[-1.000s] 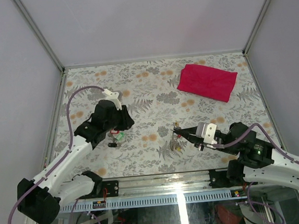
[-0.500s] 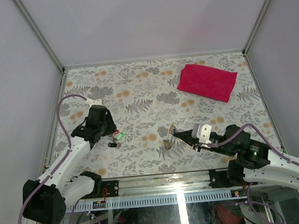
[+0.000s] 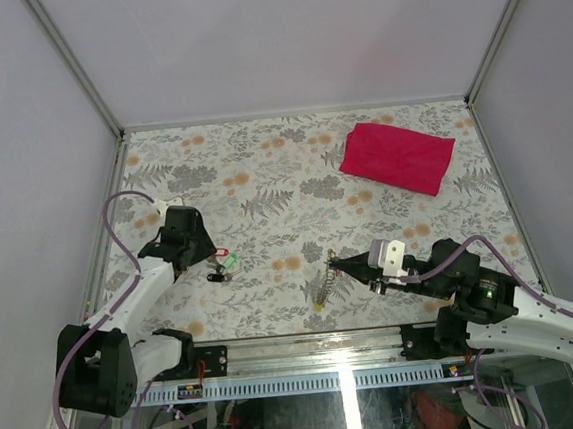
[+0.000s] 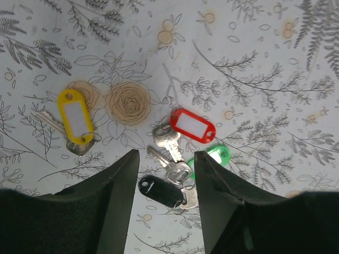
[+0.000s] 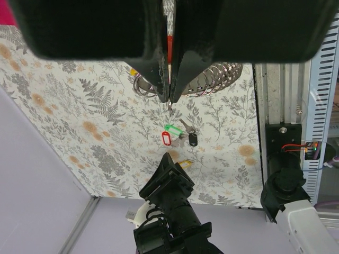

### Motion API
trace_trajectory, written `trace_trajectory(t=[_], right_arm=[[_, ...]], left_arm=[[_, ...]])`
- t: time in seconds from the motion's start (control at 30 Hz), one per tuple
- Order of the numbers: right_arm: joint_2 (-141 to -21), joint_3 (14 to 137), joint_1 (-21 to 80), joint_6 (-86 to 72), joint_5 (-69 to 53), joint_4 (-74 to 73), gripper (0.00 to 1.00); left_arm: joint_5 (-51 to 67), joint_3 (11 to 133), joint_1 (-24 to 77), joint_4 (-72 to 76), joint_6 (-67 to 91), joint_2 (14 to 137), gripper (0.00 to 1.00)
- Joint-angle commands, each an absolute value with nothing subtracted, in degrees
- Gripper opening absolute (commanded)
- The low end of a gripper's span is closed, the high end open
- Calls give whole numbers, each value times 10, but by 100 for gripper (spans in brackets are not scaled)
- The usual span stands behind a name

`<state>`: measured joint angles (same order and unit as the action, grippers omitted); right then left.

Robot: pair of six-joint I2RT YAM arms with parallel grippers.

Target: Put the keys on the keyring

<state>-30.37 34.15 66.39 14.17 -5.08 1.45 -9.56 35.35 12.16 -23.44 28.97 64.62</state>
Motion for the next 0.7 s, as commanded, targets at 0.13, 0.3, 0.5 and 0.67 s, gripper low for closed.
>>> trace_trajectory(t=[0.13, 0.3, 0.5, 0.67], right_arm=[[-304, 362, 667, 121, -69, 35, 0], [-320, 371, 668, 126, -81, 37, 0], [-342, 377, 667, 124, -99, 42, 0], [-348, 376, 668, 121, -104, 50, 0]], left_arm=[[-102, 334, 98, -163, 299, 665, 49], [-76, 333, 83, -146, 291, 691, 48], [-32, 335, 56, -119, 287, 719, 48], [18, 331, 31, -97, 289, 742, 47]])
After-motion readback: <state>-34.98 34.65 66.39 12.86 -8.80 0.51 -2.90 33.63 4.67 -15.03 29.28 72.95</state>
